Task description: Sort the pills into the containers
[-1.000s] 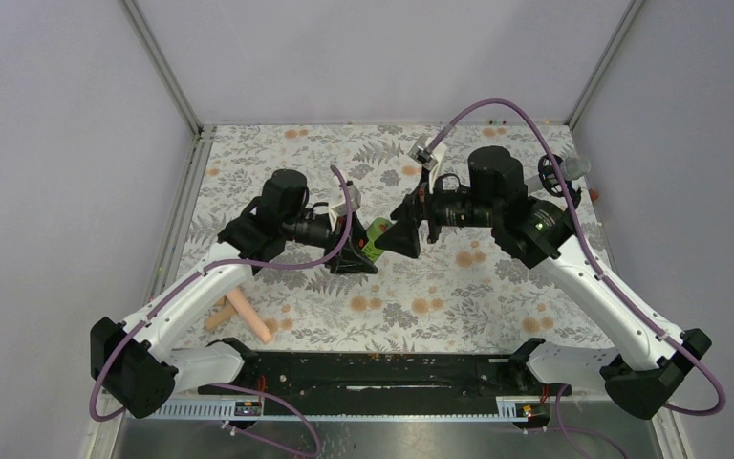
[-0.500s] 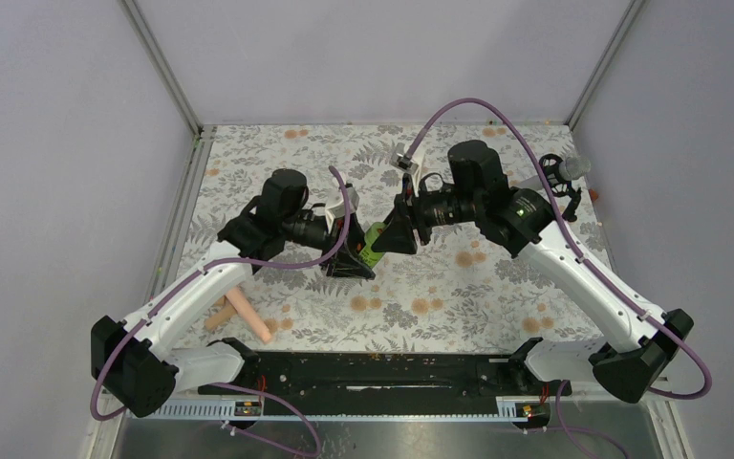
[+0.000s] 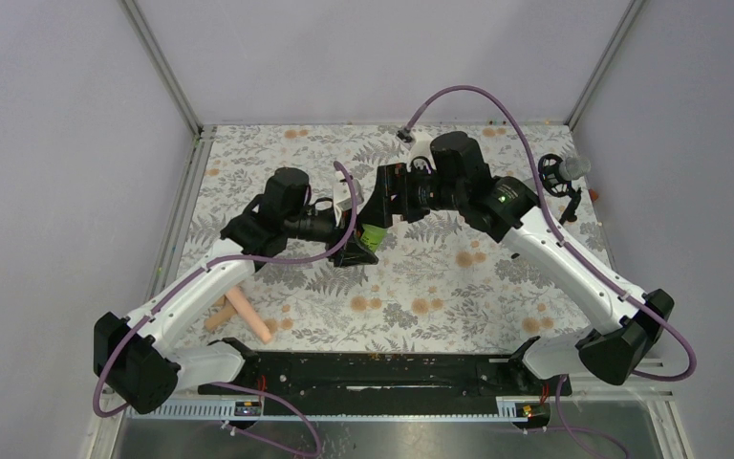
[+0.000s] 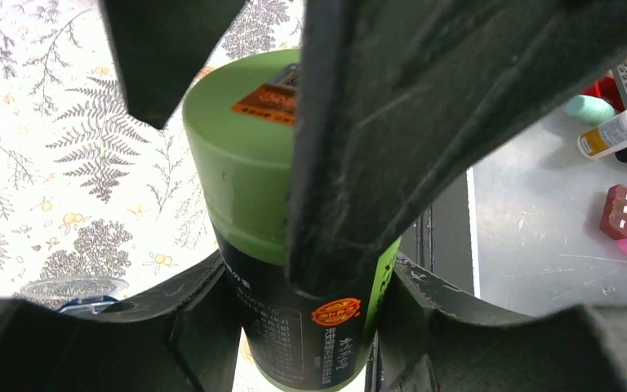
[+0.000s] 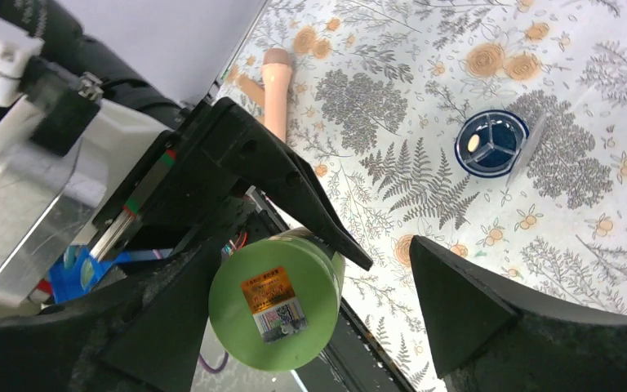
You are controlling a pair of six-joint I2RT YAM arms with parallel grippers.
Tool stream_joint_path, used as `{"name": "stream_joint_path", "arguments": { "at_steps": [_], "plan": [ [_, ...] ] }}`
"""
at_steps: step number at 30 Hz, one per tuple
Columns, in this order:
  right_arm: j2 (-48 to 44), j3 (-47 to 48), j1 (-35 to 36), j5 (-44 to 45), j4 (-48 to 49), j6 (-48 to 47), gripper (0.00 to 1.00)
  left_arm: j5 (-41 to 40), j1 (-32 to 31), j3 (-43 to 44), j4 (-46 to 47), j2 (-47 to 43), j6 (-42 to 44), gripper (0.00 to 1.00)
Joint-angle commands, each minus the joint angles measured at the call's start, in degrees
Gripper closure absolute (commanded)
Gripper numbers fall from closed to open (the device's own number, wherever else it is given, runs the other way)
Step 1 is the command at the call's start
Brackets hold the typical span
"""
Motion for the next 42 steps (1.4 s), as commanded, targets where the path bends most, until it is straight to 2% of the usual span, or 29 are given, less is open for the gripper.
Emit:
{"name": "stream_joint_path", "arguments": {
  "at_steps": [1, 6, 12, 22, 24, 26, 28, 32, 33, 35, 37, 39, 41, 42],
  "plan": [
    [-5.4, 0.3, -2.9, -9.1, 3.1, -11.5, 0.06, 4.2, -0.6, 1.4, 2.6, -3.1, 3.0, 1.0],
    [-8.9, -2.2, -3.5, -22.1, 2.2, -21.4, 0.03, 9.7, -0.6, 2.1, 0.5, -3.1, 3.7, 1.0],
    [-5.3, 1.3, -3.6, -31.2, -0.3, -23.1, 0.12, 13.6, -0.6, 3.1, -2.7, -3.2, 5.5, 1.0],
    [-1.5, 2.2, -3.0, -32.6, 0.6, -21.0, 0.12, 14.4, -0.6, 3.6, -2.8, -2.6, 5.6, 1.0],
    [-1.4, 1.9, -3.0, -32.1, 1.0, -20.4, 0.16, 14.3, -0.6, 3.8, -2.8, -2.4, 5.6, 1.0],
    [-1.1, 2.0, -2.9, -31.4, 0.8, -19.9, 0.24, 13.9, -0.6, 3.8, -2.9, -2.4, 5.6, 1.0],
    [-0.8, 1.8, -2.4, -28.7, 0.5, -19.1, 0.35, 11.5, -0.6, 4.0, -2.9, -2.5, 5.4, 1.0],
    [1.1, 1.7, 0.1, -19.0, -2.9, -19.5, 0.45, 1.4, -0.6, 4.8, -4.0, -3.3, 6.7, 1.0],
    [1.5, 1.4, 0.2, -17.0, -2.6, -18.5, 0.51, -0.1, -0.6, 5.0, -4.1, -3.5, 7.0, 1.0],
    [2.0, 0.6, 0.2, -12.0, -0.9, -14.4, 0.71, -2.6, -0.5, 5.2, -4.1, -3.9, 7.4, 1.0],
    [1.5, -0.1, 0.4, -6.9, 1.5, -10.3, 0.82, -6.4, -0.6, 4.8, -3.1, -4.2, 6.7, 1.0],
    [1.4, 0.0, 0.8, 1.1, 2.1, -5.8, 0.91, -10.1, -0.5, 3.8, -1.7, -4.9, 6.1, 1.0],
    [2.1, 2.1, 1.4, 13.1, -2.1, 0.6, 1.0, -13.6, -0.5, 2.4, 0.4, -5.8, 5.4, 1.0],
    [2.5, 2.9, 1.6, 19.6, -4.3, 3.4, 1.0, -14.6, -0.5, 1.8, 1.2, -6.2, 5.2, 1.0]
  ]
}}
